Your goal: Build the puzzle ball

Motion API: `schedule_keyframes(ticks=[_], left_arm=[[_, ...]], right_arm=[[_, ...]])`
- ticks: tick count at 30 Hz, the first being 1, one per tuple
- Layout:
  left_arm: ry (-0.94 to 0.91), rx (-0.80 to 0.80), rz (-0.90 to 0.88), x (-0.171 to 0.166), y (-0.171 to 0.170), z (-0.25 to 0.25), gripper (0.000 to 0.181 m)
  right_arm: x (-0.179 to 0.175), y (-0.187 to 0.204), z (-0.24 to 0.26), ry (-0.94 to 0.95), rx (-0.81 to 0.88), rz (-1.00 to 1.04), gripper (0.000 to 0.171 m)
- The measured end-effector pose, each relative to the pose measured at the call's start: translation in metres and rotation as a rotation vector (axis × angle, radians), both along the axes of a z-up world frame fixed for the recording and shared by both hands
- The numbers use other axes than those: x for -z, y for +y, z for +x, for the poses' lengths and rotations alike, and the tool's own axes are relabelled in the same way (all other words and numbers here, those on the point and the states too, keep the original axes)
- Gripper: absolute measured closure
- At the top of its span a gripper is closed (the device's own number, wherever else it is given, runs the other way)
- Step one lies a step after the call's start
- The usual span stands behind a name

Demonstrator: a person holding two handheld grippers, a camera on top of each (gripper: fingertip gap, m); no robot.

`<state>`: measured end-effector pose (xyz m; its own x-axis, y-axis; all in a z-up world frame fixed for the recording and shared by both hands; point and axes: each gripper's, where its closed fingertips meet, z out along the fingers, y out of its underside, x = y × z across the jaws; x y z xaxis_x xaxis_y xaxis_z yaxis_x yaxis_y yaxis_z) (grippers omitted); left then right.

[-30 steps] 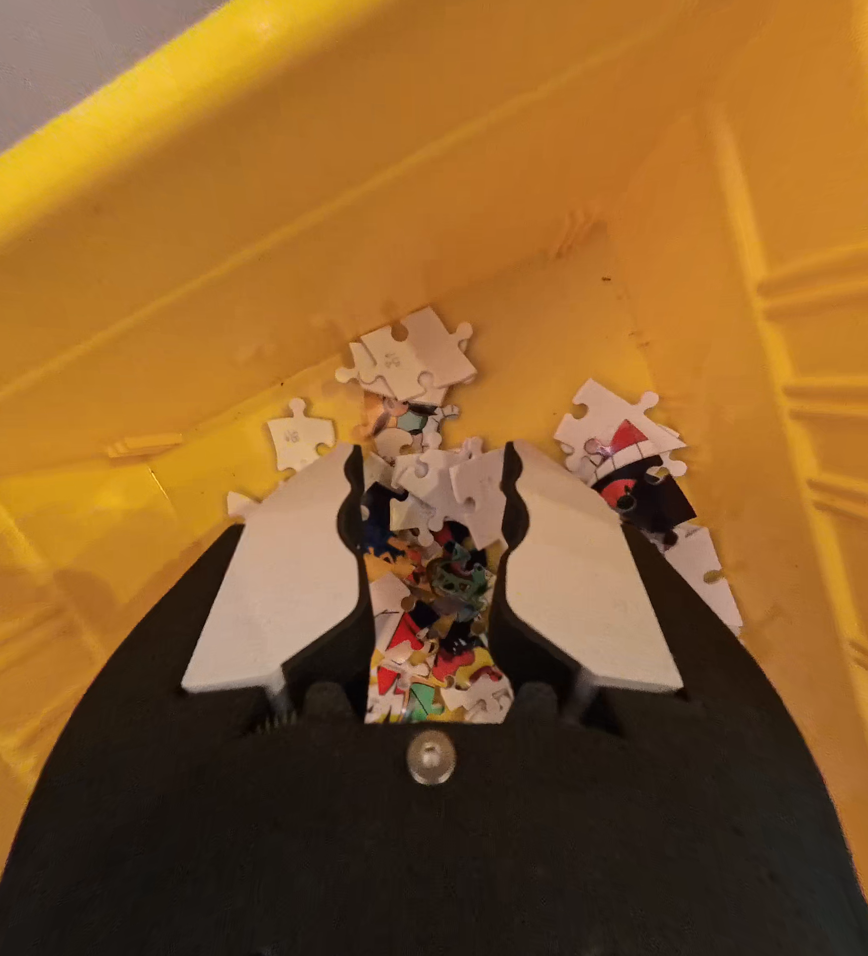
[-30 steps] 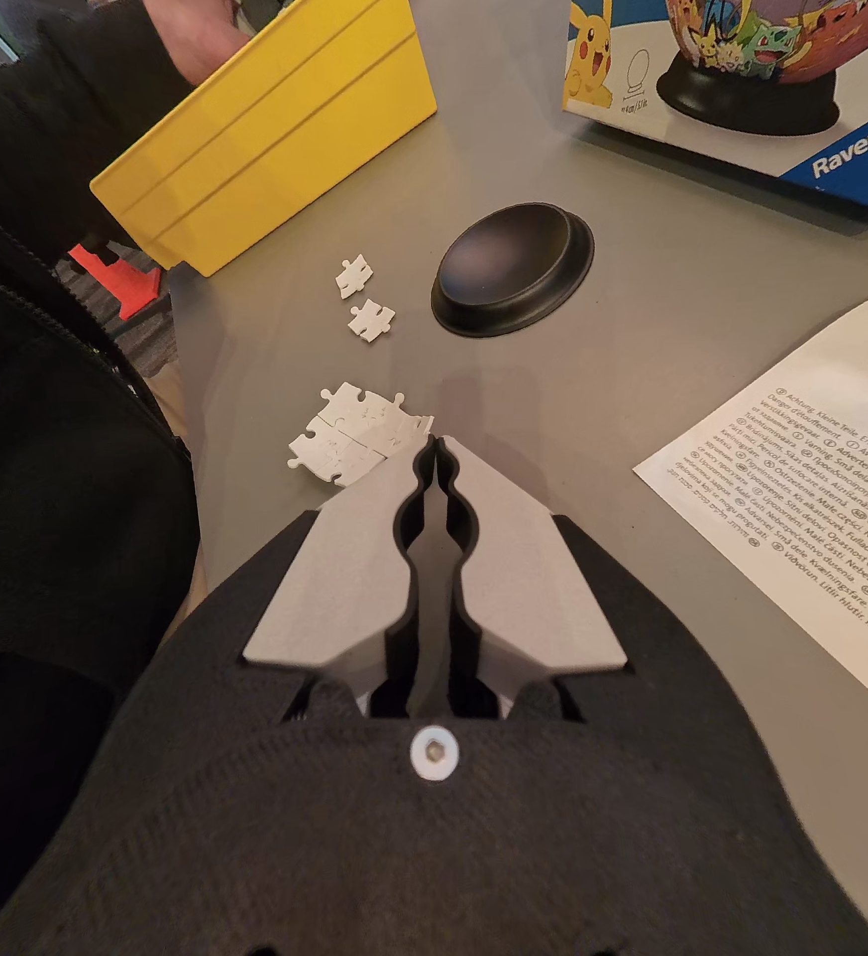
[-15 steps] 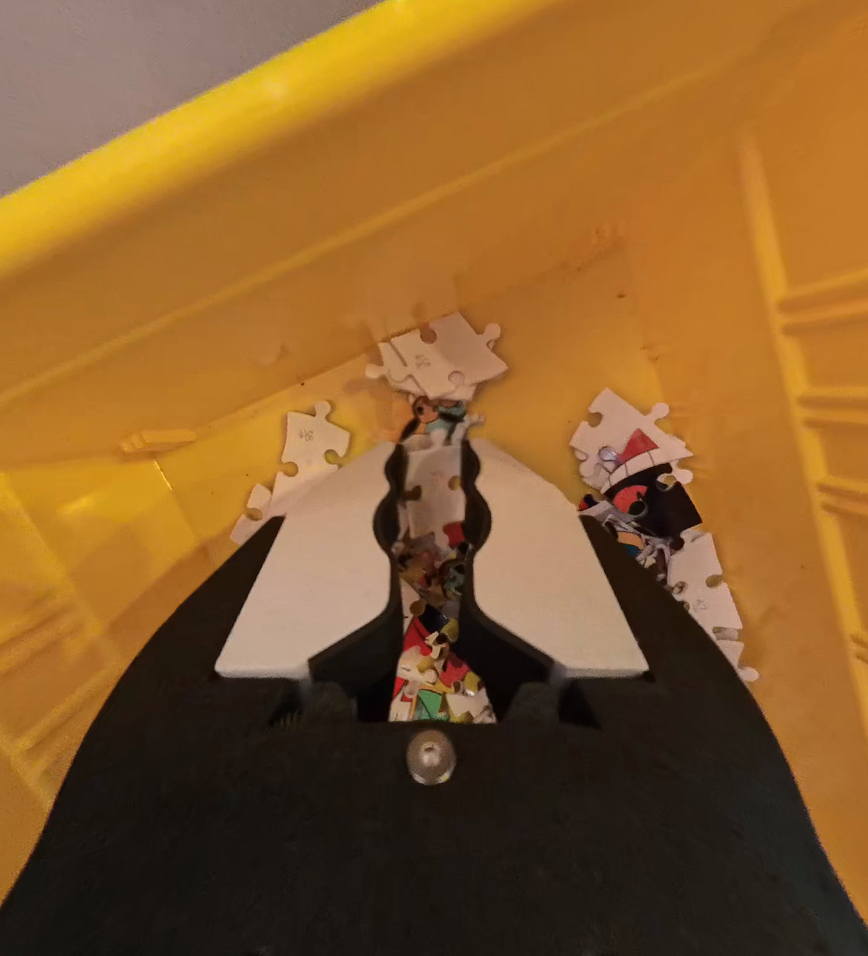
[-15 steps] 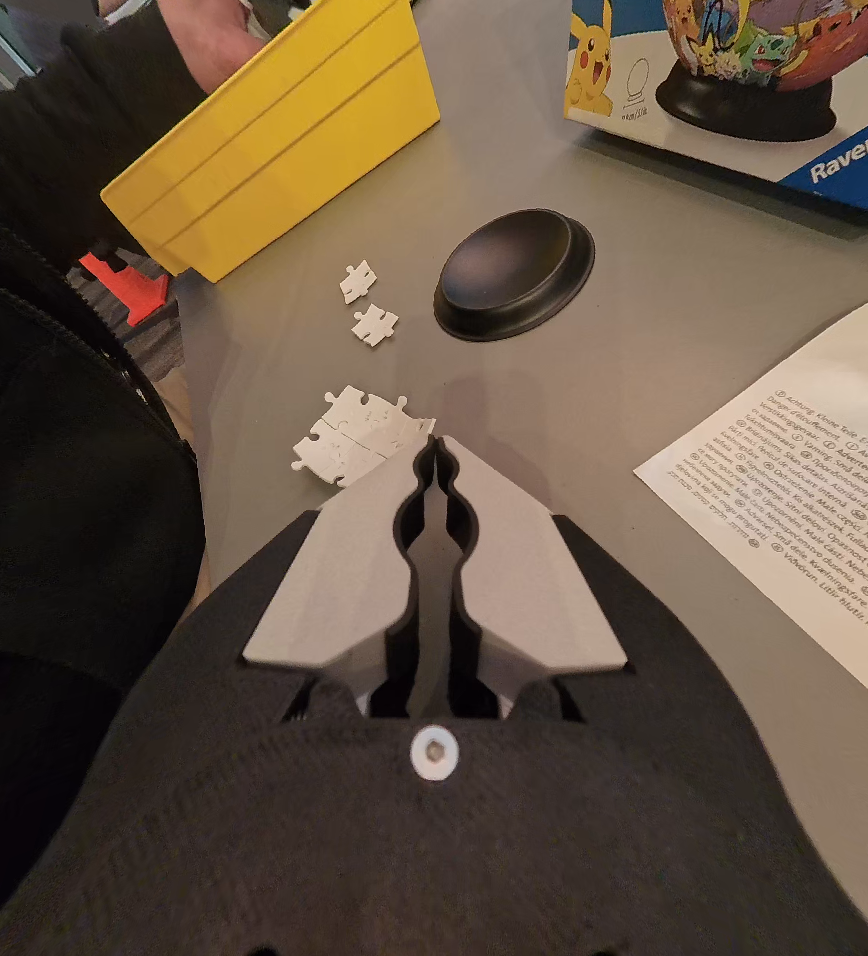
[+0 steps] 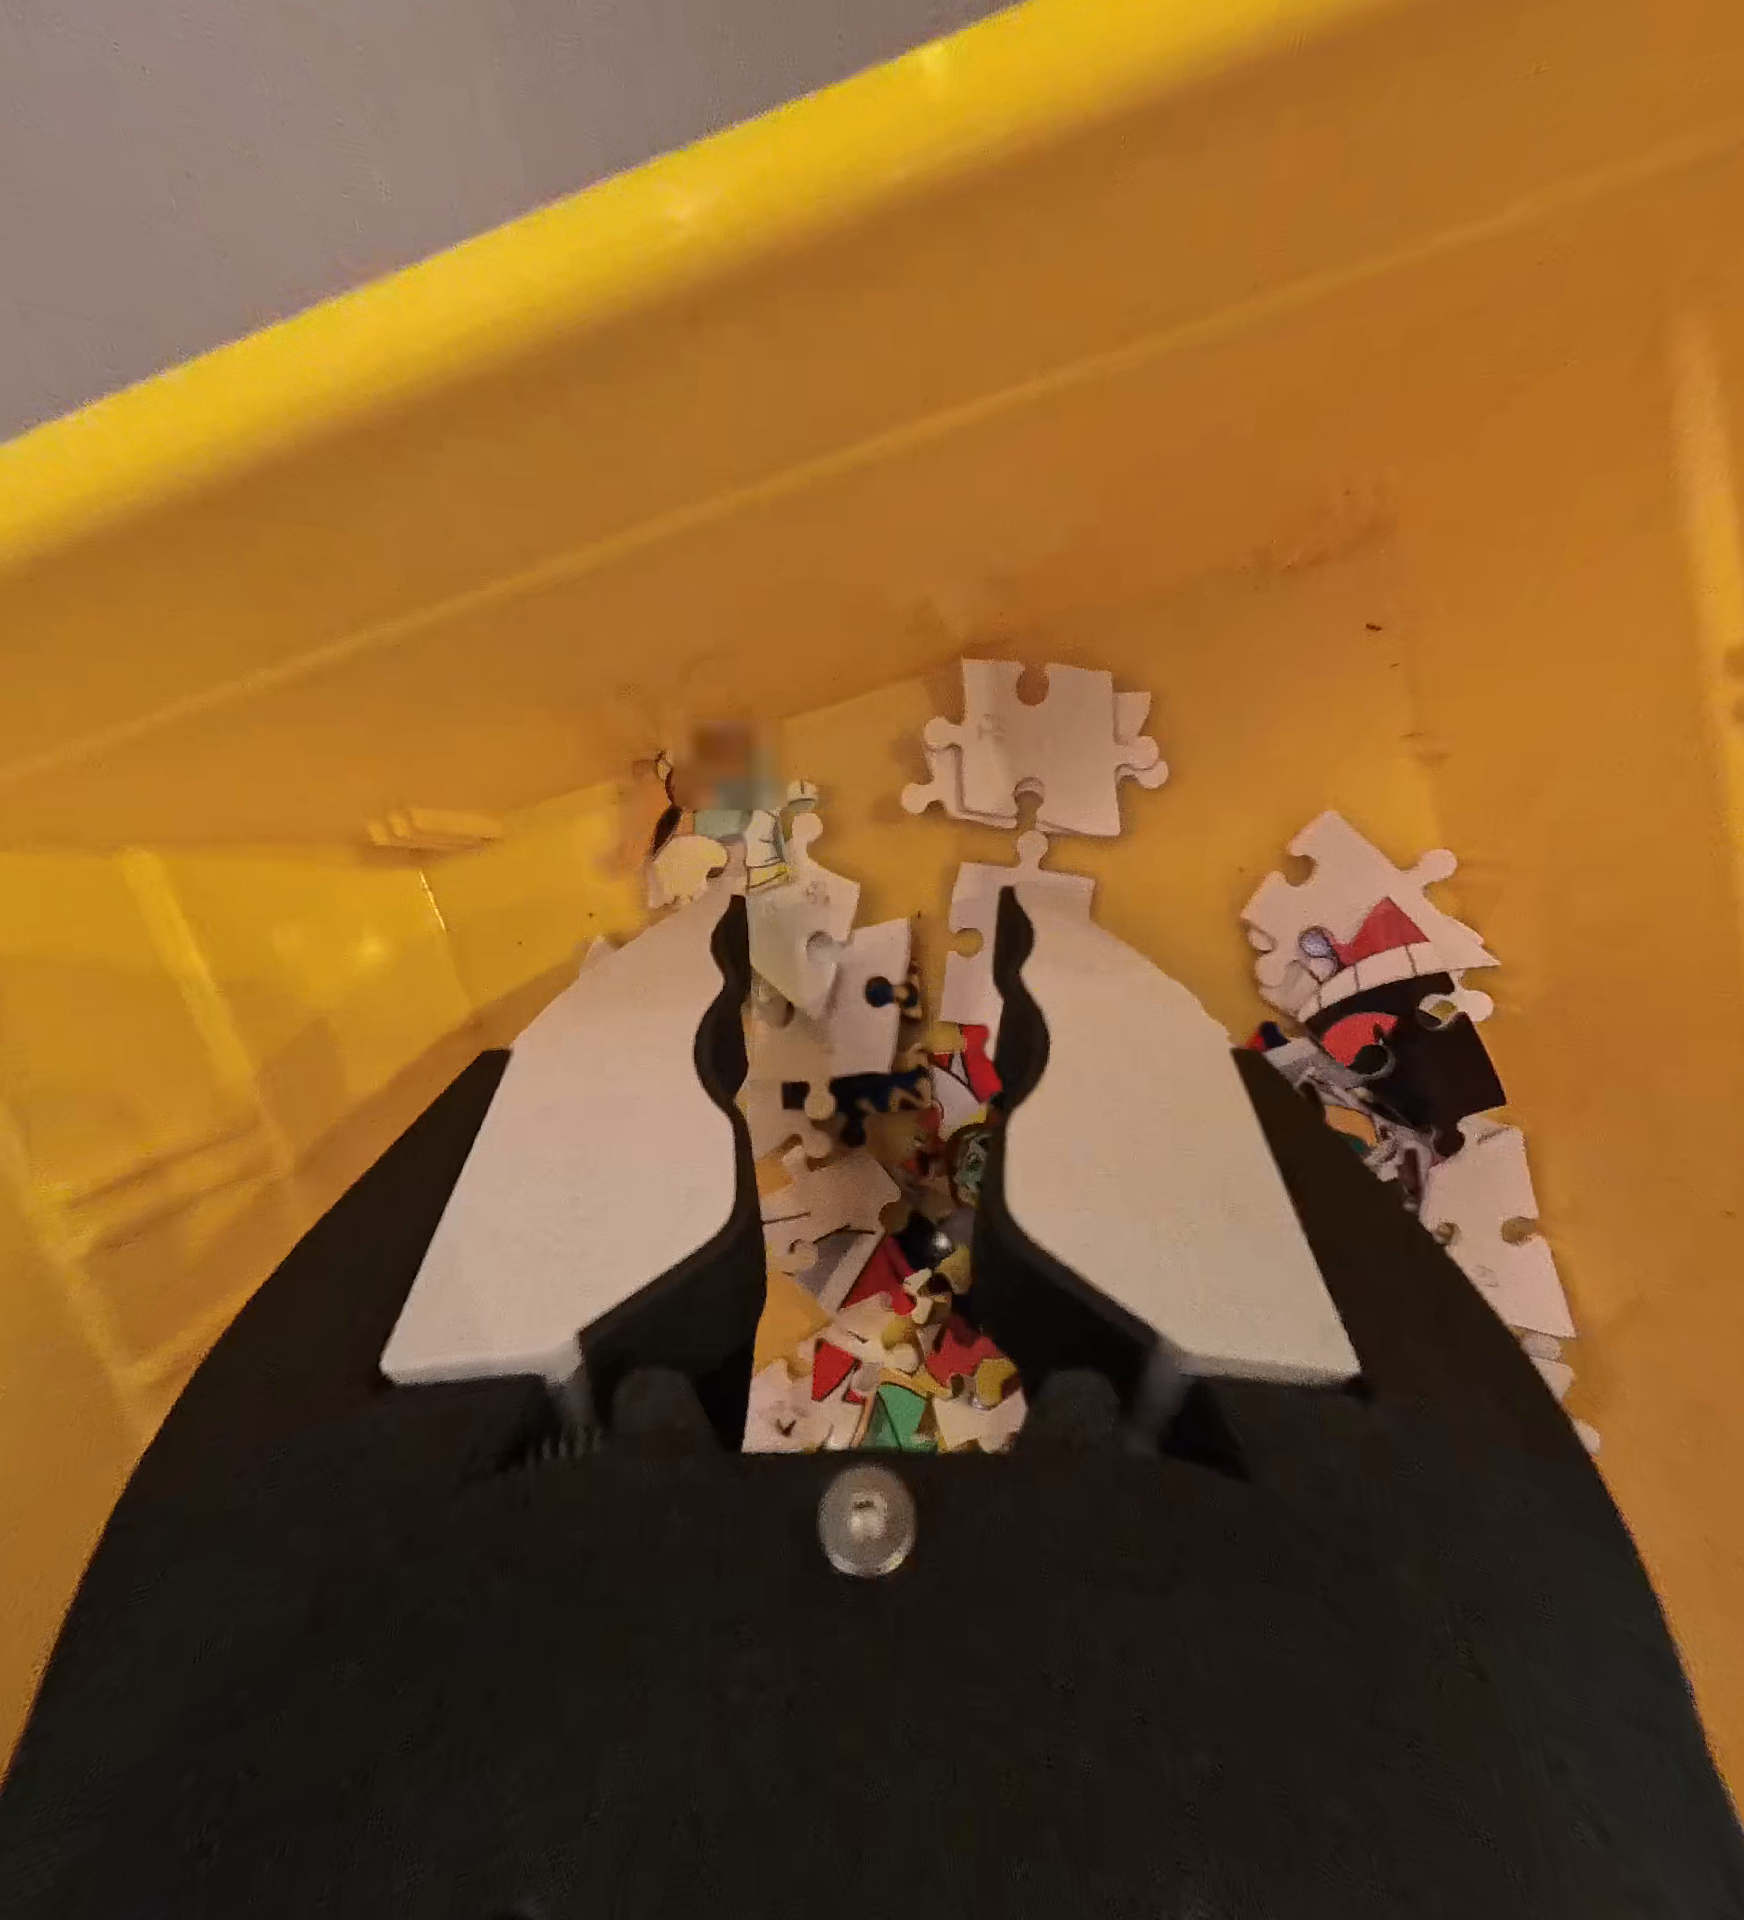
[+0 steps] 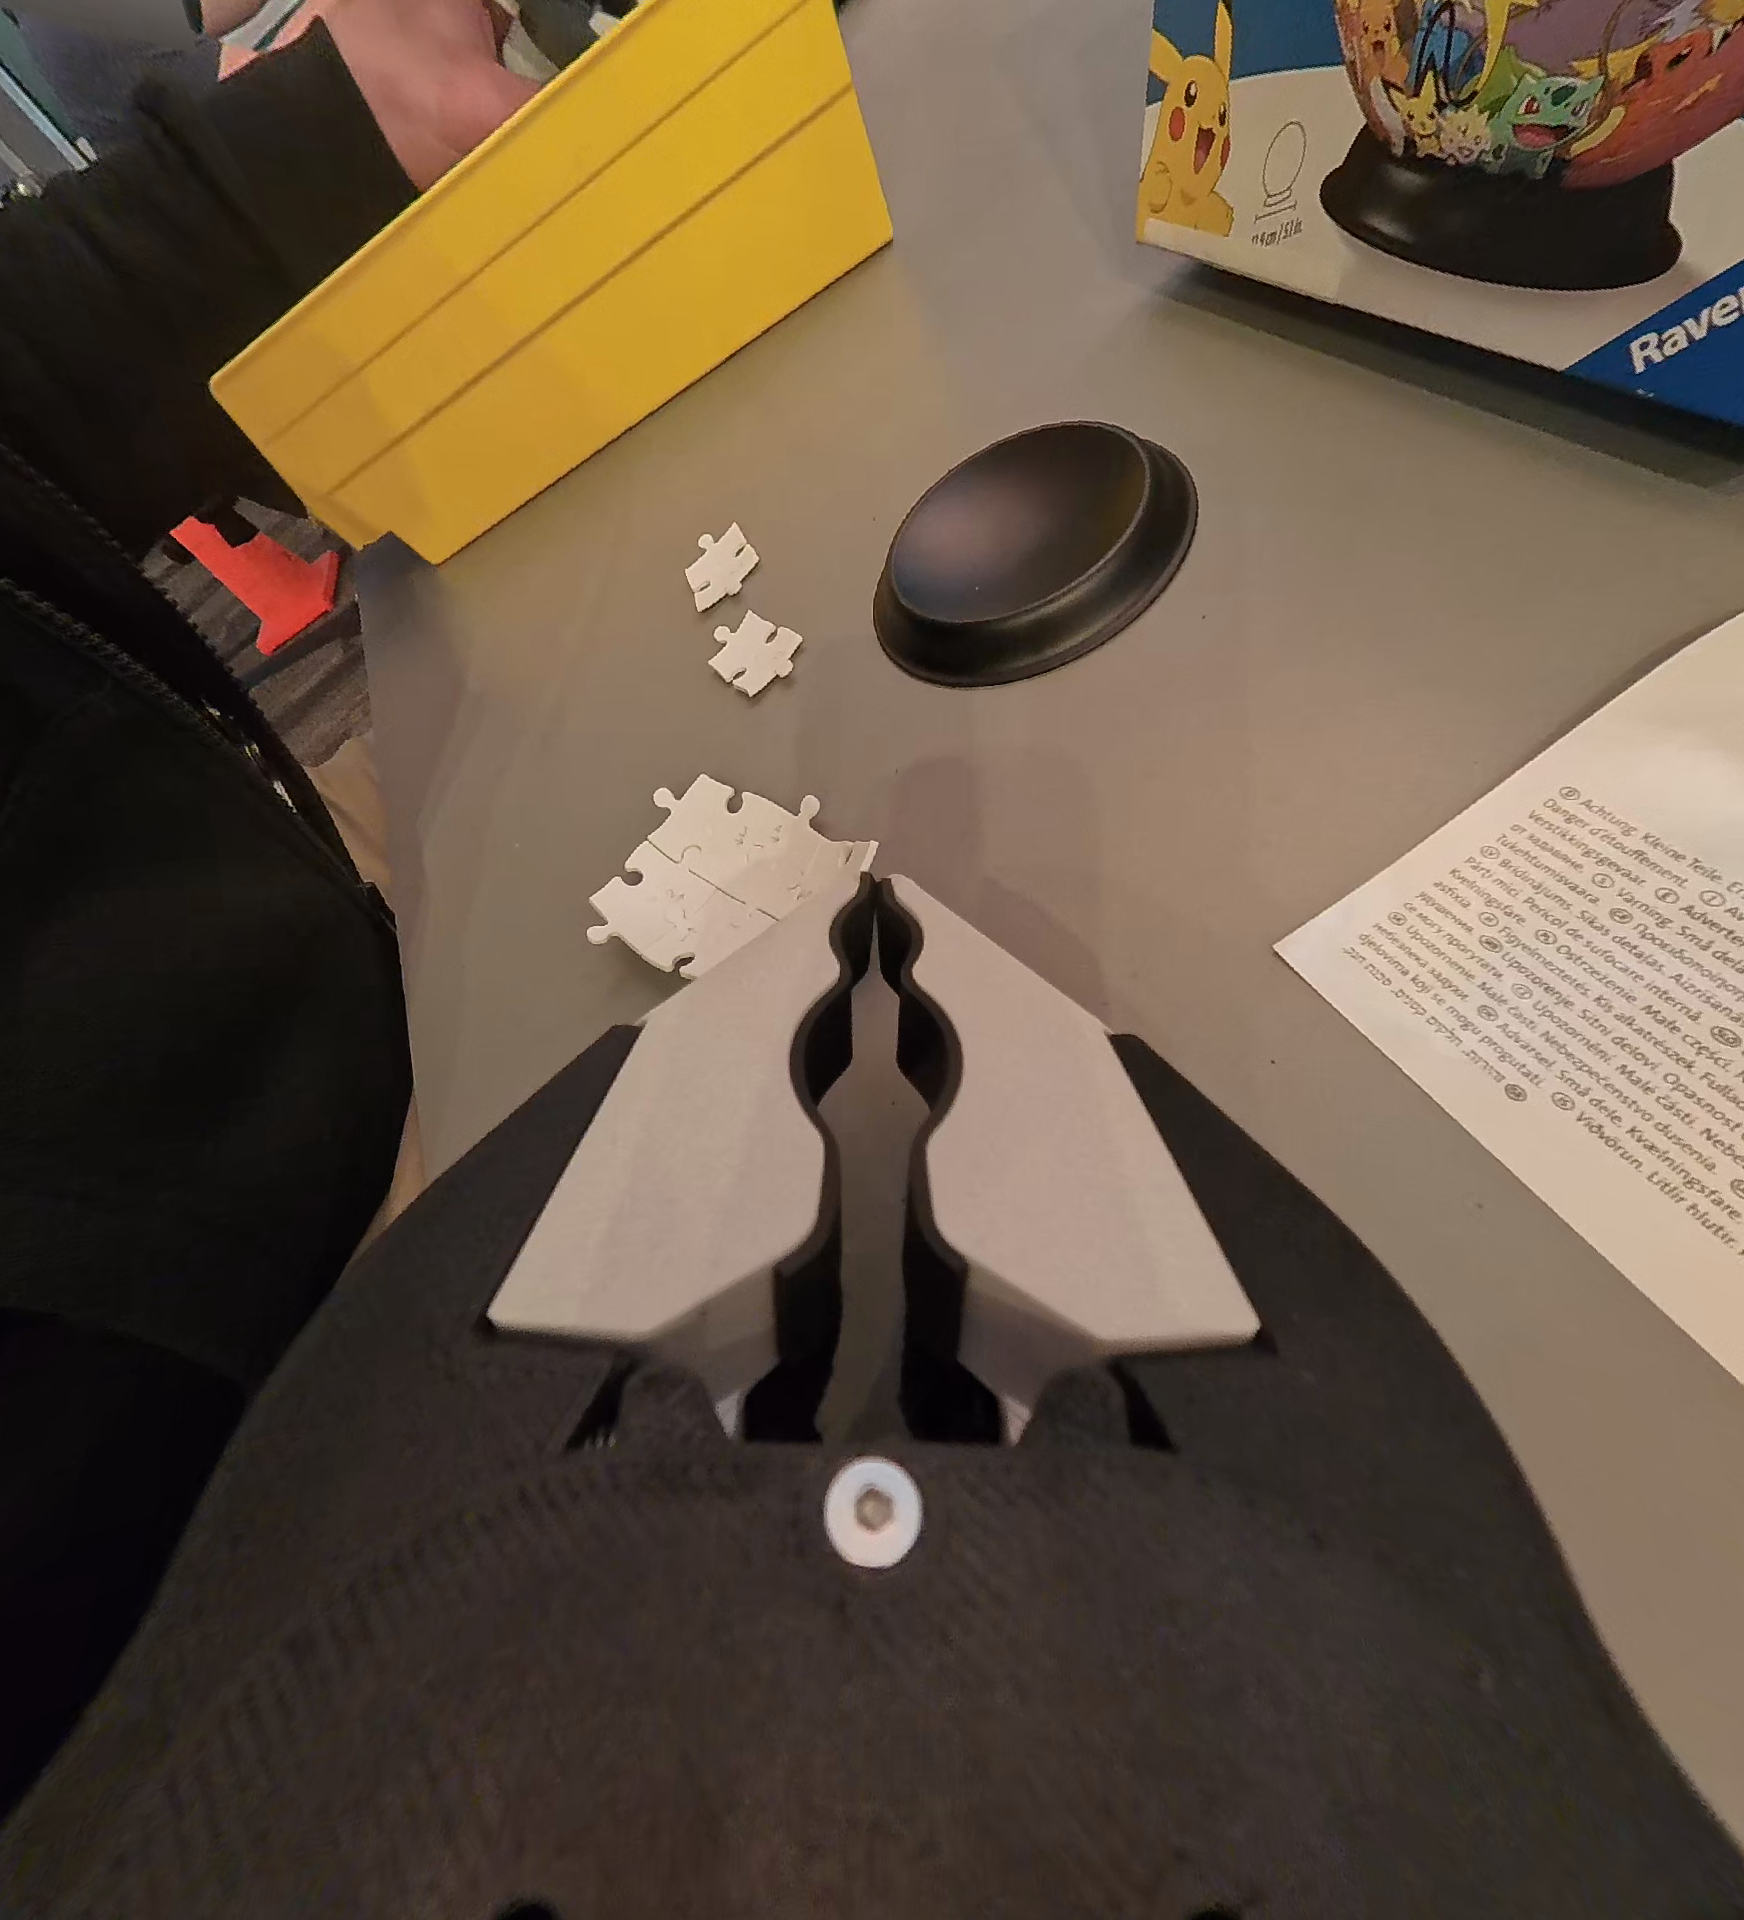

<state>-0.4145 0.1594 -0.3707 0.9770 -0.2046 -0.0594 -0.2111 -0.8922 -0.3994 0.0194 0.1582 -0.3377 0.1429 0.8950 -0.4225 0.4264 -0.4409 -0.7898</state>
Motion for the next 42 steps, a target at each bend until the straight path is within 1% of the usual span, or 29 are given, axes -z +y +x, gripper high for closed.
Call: schedule_keyframes(ticks=[1, 2, 3, 5, 7, 10, 13, 15, 16, 18, 22, 25, 26, 29, 31, 34, 36, 38, 40, 42], left_arm=[[0.002, 0.001, 0.008, -0.001, 0.001, -0.002, 0.135], [0.003, -0.008, -0.005, -0.001, 0.000, -0.004, 0.129], [-0.005, -0.015, -0.017, -0.003, -0.002, -0.005, 0.127], [-0.038, -0.004, 0.027, -0.015, 0.002, -0.001, 0.133], [-0.006, -0.021, 0.041, -0.019, 0.005, -0.007, 0.132], [0.024, -0.070, 0.015, -0.012, 0.008, -0.020, 0.126], [0.027, -0.109, -0.002, -0.006, 0.013, -0.027, 0.125], [-0.017, -0.132, -0.031, 0.001, 0.013, -0.026, 0.128], [-0.046, -0.136, -0.050, 0.005, 0.012, -0.022, 0.136], [-0.043, -0.142, -0.031, 0.006, 0.013, -0.023, 0.148], [-0.051, -0.140, -0.025, 0.005, 0.009, -0.022, 0.148], [-0.128, -0.144, 0.030, -0.004, 0.009, -0.015, 0.148], [-0.163, -0.138, 0.059, -0.009, 0.009, -0.012, 0.148], [-0.373, -0.093, 0.210, -0.040, 0.011, 0.008, 0.148], [-0.622, -0.038, 0.331, -0.072, 0.009, 0.028, 0.148], [-1.000, 0.005, 0.496, -0.122, -0.003, 0.040, 0.148], [-1.179, 0.027, 0.577, -0.146, -0.013, 0.039, 0.148], [-1.284, 0.058, 0.639, -0.163, -0.023, 0.038, 0.148], [-1.349, 0.091, 0.686, -0.177, -0.030, 0.037, 0.148], [-1.377, 0.118, 0.707, -0.186, -0.036, 0.039, 0.148]], right_arm=[[0.000, 0.000, 0.000, 0.001, 0.000, 0.000, 0.171], [0.000, 0.000, 0.000, 0.003, 0.000, -0.001, 0.171], [0.000, 0.000, 0.000, 0.004, 0.000, -0.003, 0.171], [-0.001, 0.000, 0.000, 0.005, 0.000, -0.002, 0.171], [-0.001, 0.000, 0.000, 0.005, 0.000, -0.004, 0.171], [-0.001, 0.000, 0.000, 0.009, 0.000, -0.003, 0.171], [-0.002, 0.000, 0.000, 0.011, 0.000, -0.001, 0.171], [-0.002, 0.000, 0.001, 0.012, 0.001, -0.002, 0.171], [-0.002, 0.000, 0.001, 0.013, 0.001, -0.002, 0.171], [-0.002, 0.000, 0.001, 0.015, 0.001, -0.003, 0.171], [-0.003, 0.000, 0.001, 0.018, 0.002, -0.005, 0.171], [-0.003, 0.000, 0.001, 0.018, 0.002, -0.005, 0.171], [-0.003, 0.000, 0.001, 0.019, 0.002, -0.005, 0.171], [-0.003, 0.000, 0.001, 0.019, 0.002, -0.006, 0.171], [-0.003, 0.000, 0.001, 0.019, 0.001, -0.006, 0.171], [-0.003, 0.000, 0.001, 0.020, 0.001, -0.005, 0.171], [-0.003, 0.000, 0.001, 0.022, 0.001, -0.004, 0.171], [-0.003, 0.000, 0.001, 0.023, 0.000, -0.004, 0.171], [-0.004, 0.000, 0.001, 0.024, 0.000, -0.003, 0.171], [-0.004, 0.000, 0.001, 0.024, -0.001, -0.003, 0.171]])
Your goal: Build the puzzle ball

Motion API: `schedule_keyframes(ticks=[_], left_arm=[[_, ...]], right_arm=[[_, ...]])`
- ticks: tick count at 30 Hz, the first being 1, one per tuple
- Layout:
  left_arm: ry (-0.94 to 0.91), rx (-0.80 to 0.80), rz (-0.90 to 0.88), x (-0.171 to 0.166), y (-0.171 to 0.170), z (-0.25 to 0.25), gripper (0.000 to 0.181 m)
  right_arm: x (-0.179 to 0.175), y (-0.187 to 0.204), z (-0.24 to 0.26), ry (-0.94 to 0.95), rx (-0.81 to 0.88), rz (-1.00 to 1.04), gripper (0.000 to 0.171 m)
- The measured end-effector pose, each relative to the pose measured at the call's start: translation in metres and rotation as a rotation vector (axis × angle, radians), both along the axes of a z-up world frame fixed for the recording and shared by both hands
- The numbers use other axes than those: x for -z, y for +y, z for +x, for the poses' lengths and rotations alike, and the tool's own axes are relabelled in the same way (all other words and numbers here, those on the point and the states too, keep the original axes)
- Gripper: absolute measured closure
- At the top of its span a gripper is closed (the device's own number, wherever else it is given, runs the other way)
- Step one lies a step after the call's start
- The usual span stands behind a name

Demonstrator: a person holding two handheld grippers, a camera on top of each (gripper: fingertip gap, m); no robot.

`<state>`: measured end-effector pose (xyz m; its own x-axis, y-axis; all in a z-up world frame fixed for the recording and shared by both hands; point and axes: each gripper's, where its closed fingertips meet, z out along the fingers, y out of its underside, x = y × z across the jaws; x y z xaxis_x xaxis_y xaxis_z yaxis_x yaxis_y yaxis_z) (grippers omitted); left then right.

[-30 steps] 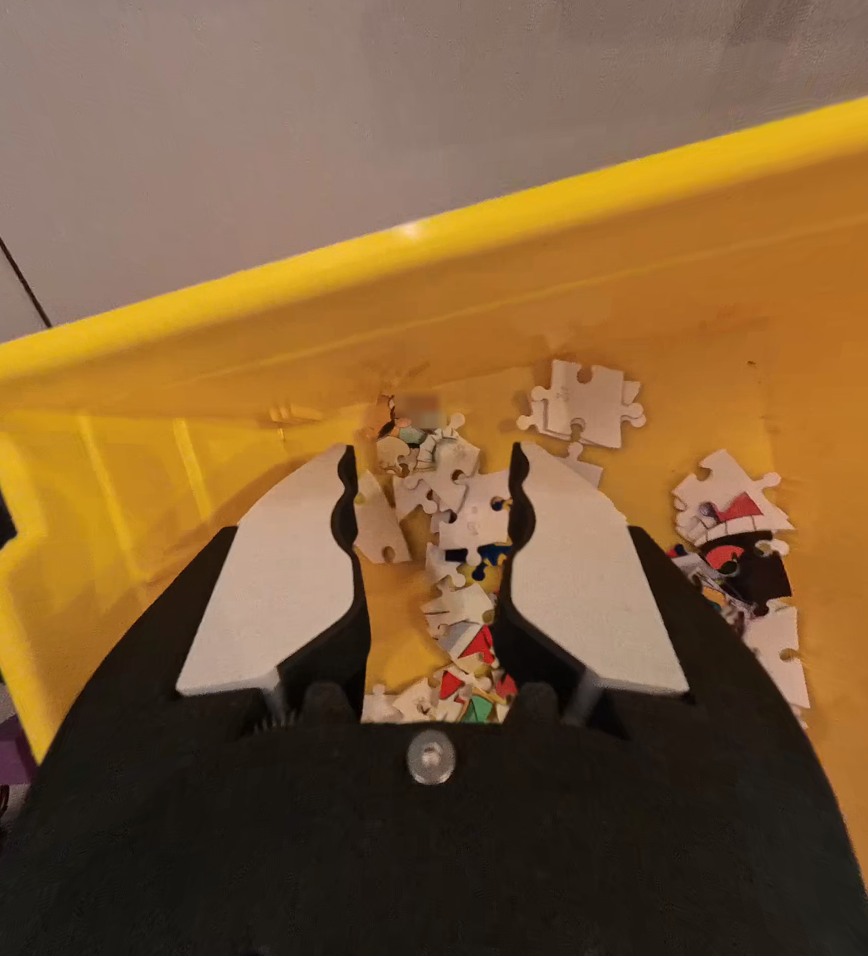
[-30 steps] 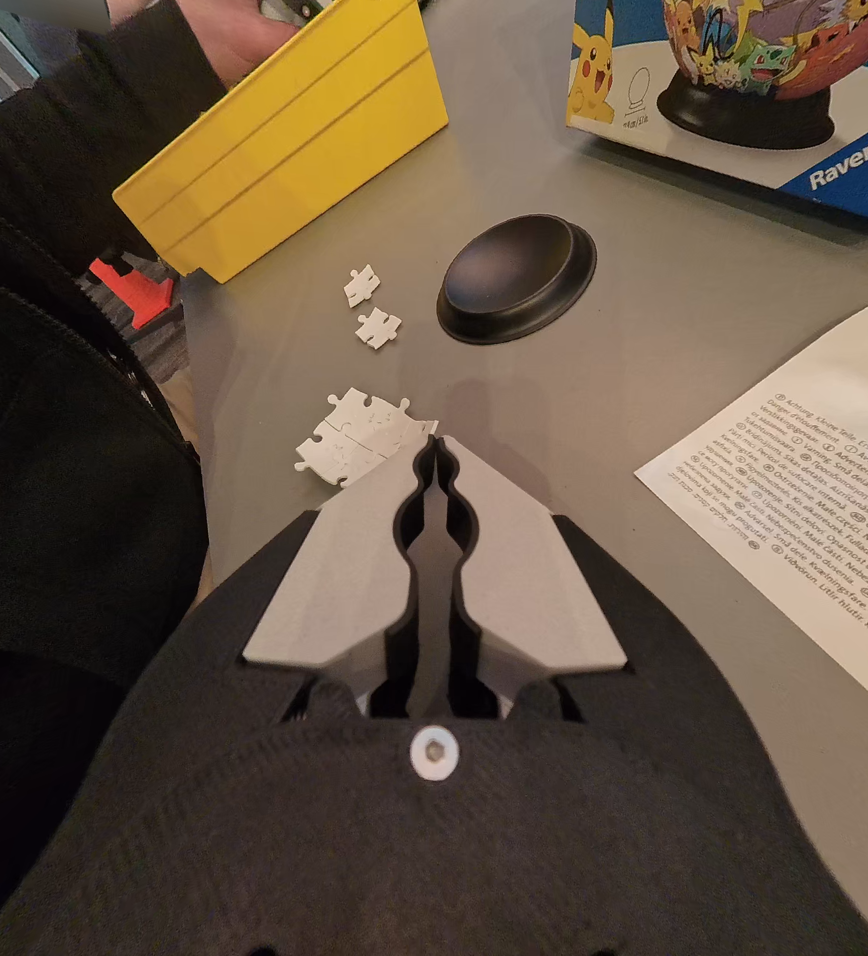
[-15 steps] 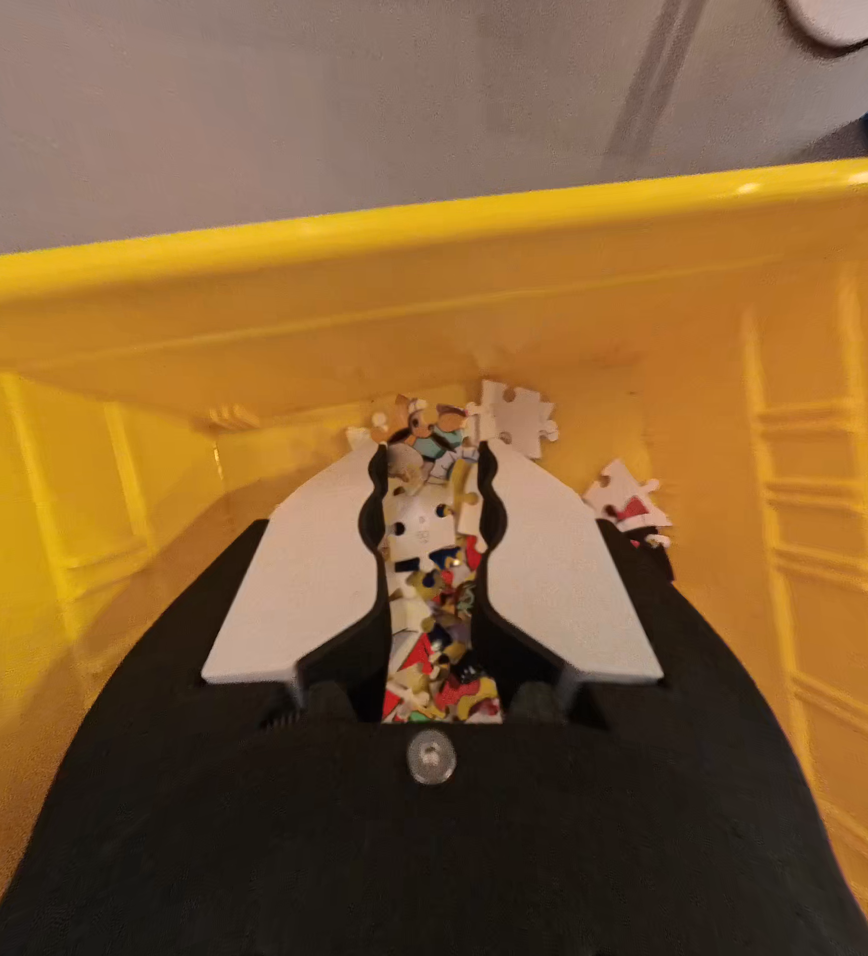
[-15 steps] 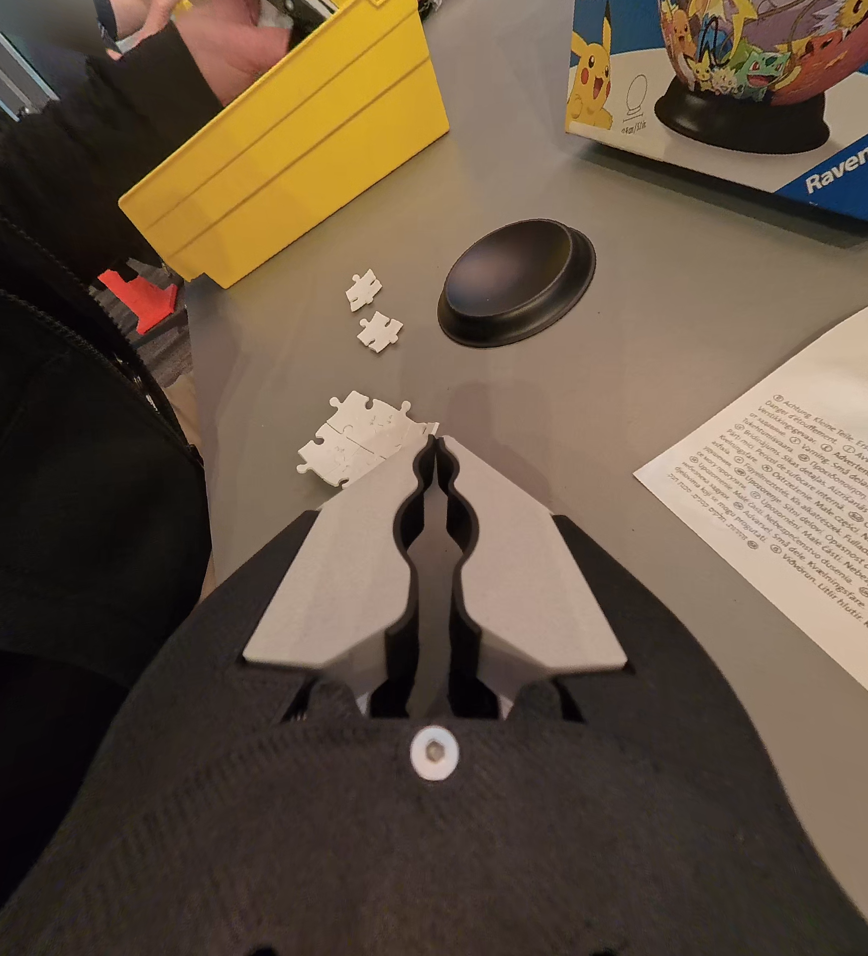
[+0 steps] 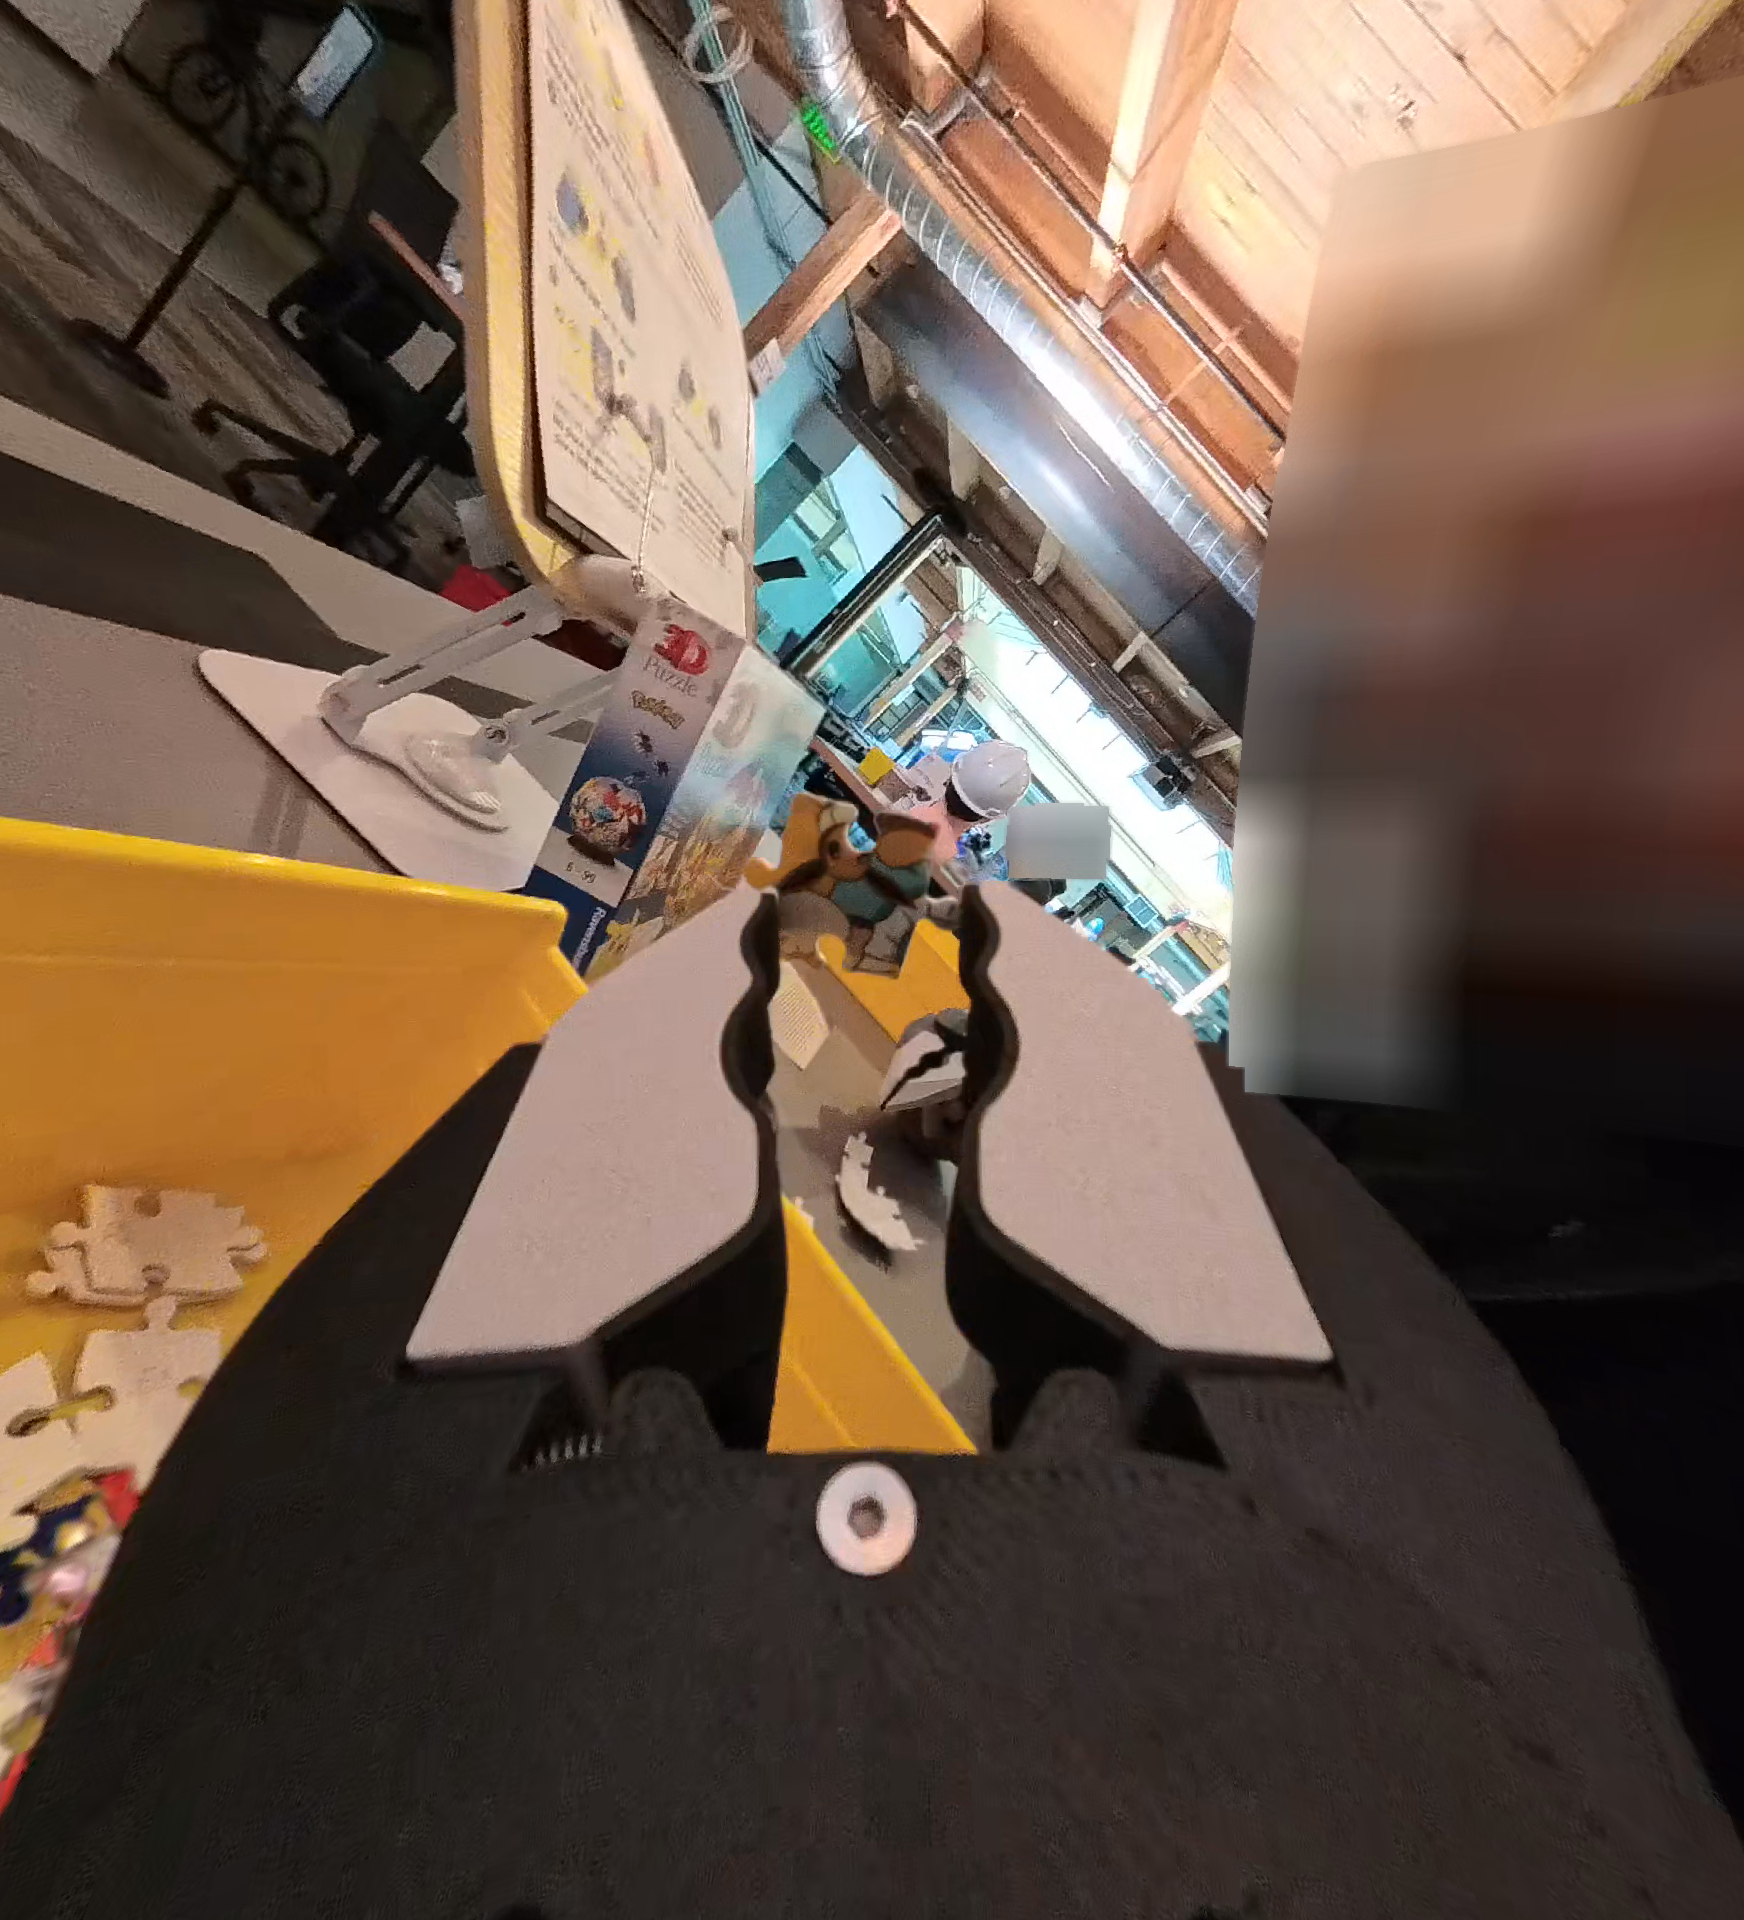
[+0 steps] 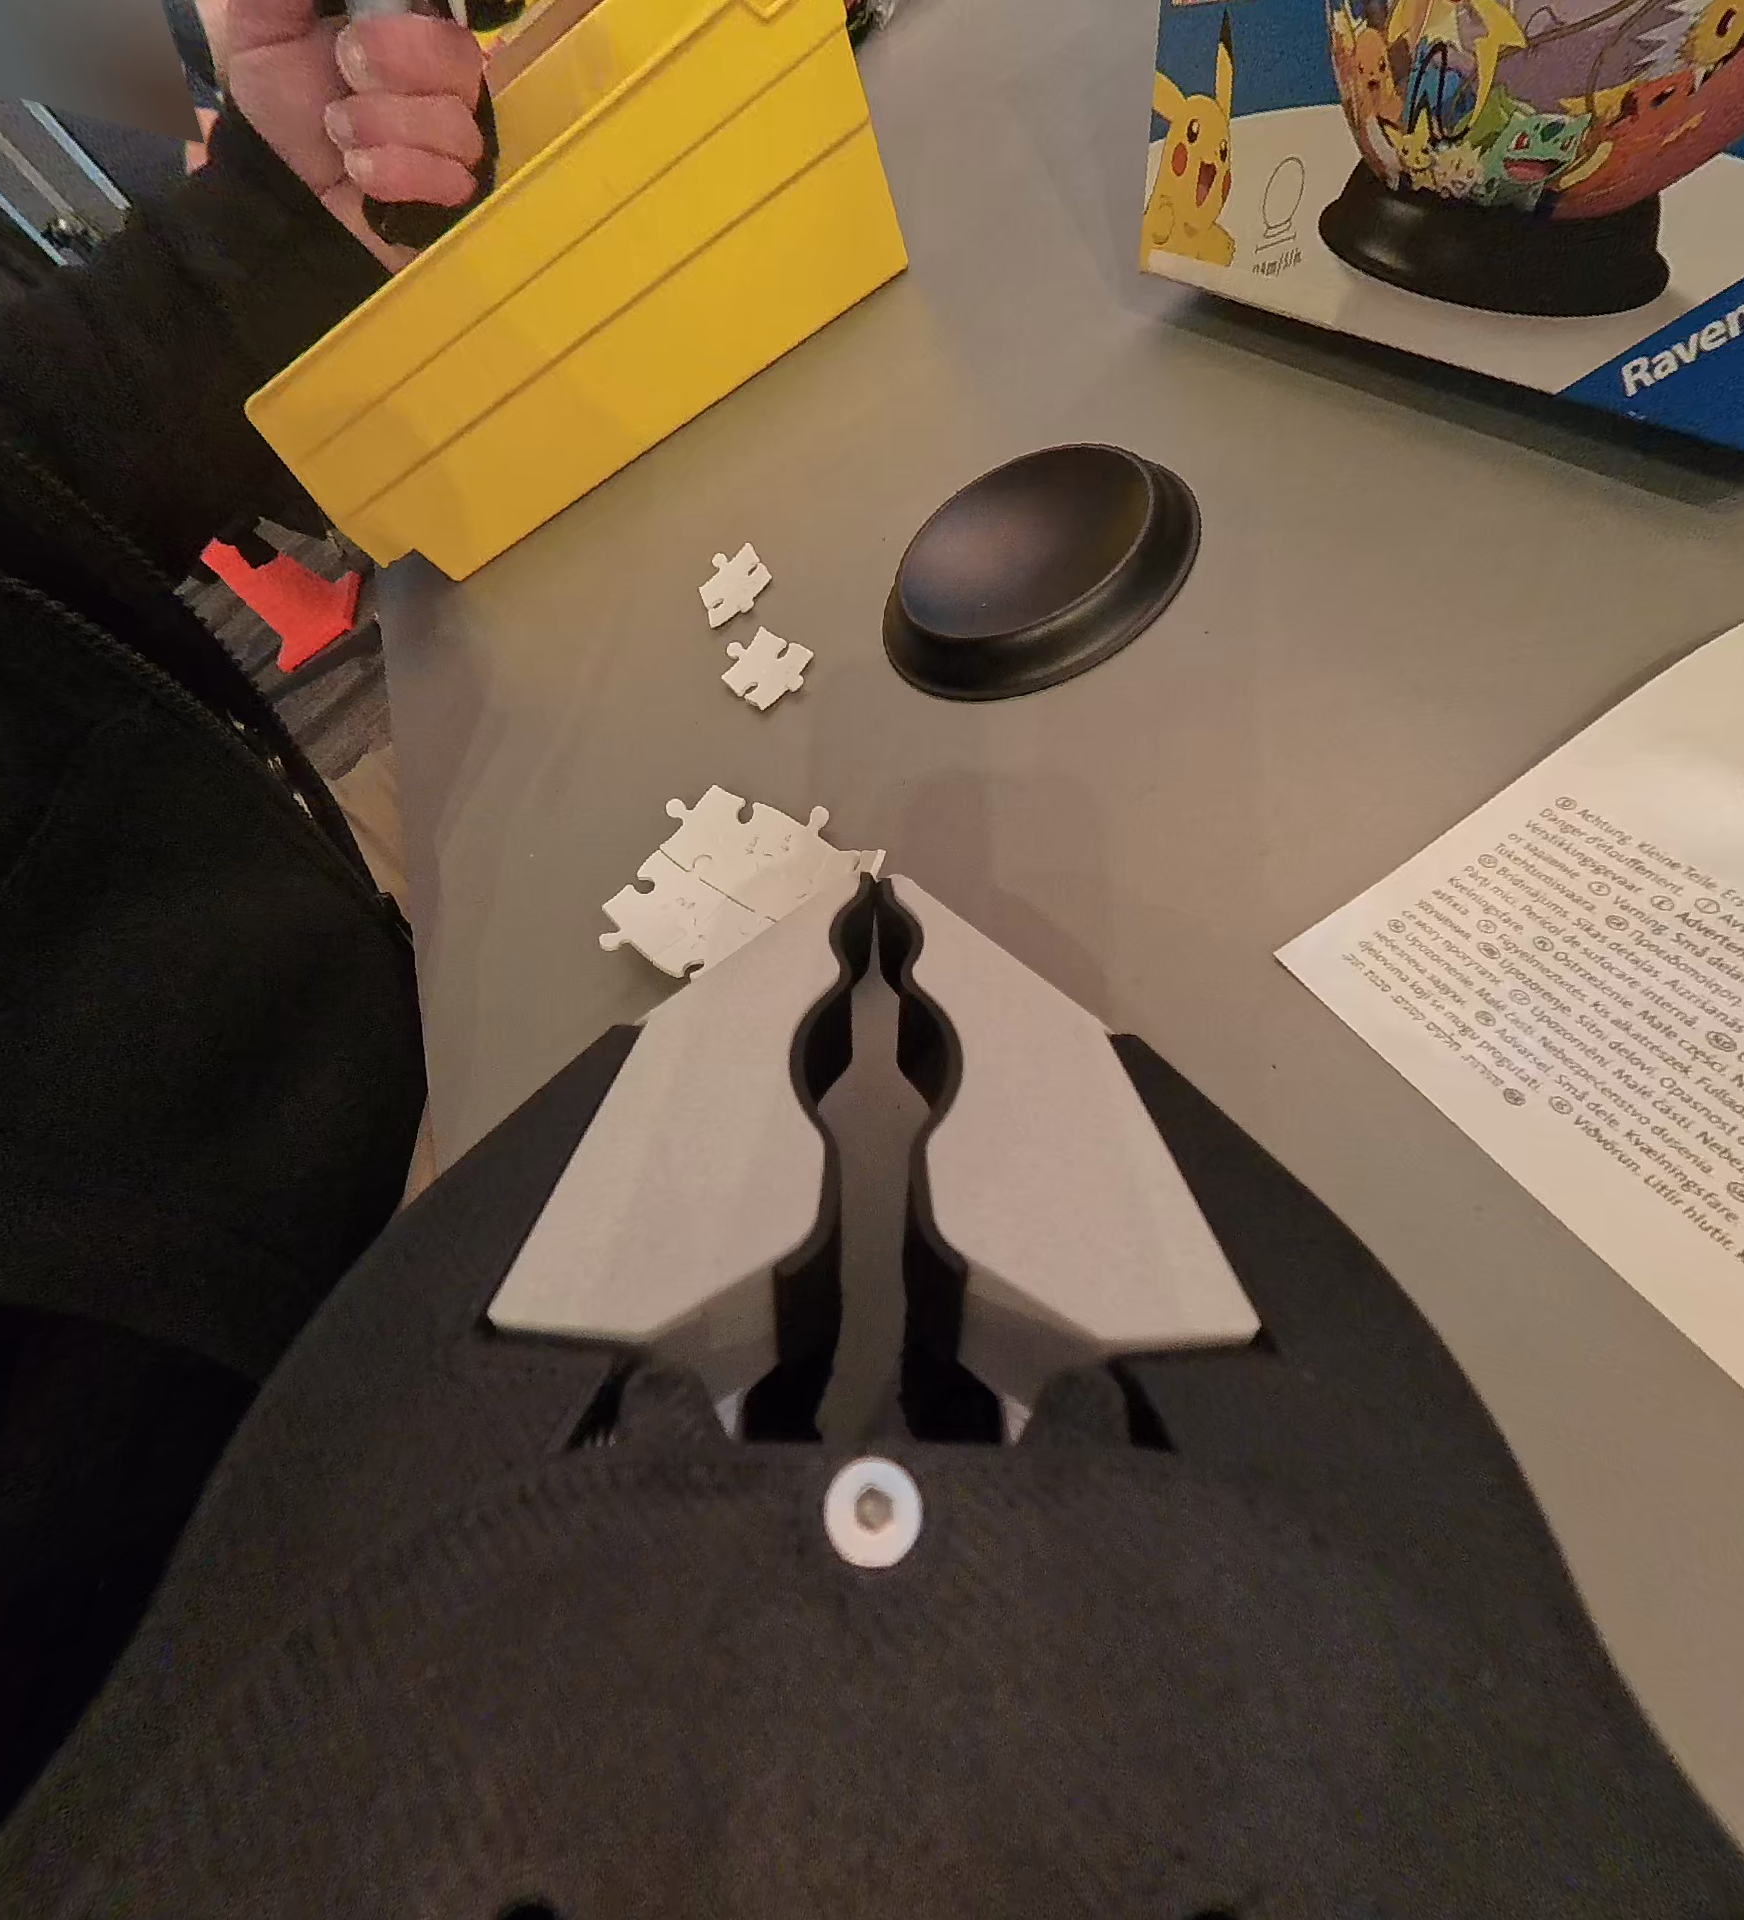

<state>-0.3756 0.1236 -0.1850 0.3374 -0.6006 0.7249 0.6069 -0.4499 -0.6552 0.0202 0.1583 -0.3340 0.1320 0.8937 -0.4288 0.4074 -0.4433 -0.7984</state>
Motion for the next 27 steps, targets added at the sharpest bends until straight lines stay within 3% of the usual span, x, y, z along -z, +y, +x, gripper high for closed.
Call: schedule_keyframes(ticks=[4, 9, 17, 27], left_arm=[[-0.021, 0.016, 0.033, -0.007, -0.005, 0.002, 0.148], [0.166, -0.015, -0.077, 0.018, -0.004, 0.004, 0.148], [-0.059, -0.018, 0.046, -0.010, -0.025, -0.011, 0.148], [-0.086, 0.011, 0.129, -0.033, -0.044, -0.002, 0.148]], right_arm=[[0.000, 0.000, 0.000, 0.001, 0.000, 0.001, 0.171], [-0.001, 0.000, 0.000, 0.002, 0.000, 0.001, 0.171], [0.001, 0.000, 0.000, -0.006, -0.001, 0.002, 0.171], [0.001, -0.001, -0.001, -0.005, -0.007, 0.003, 0.171]])
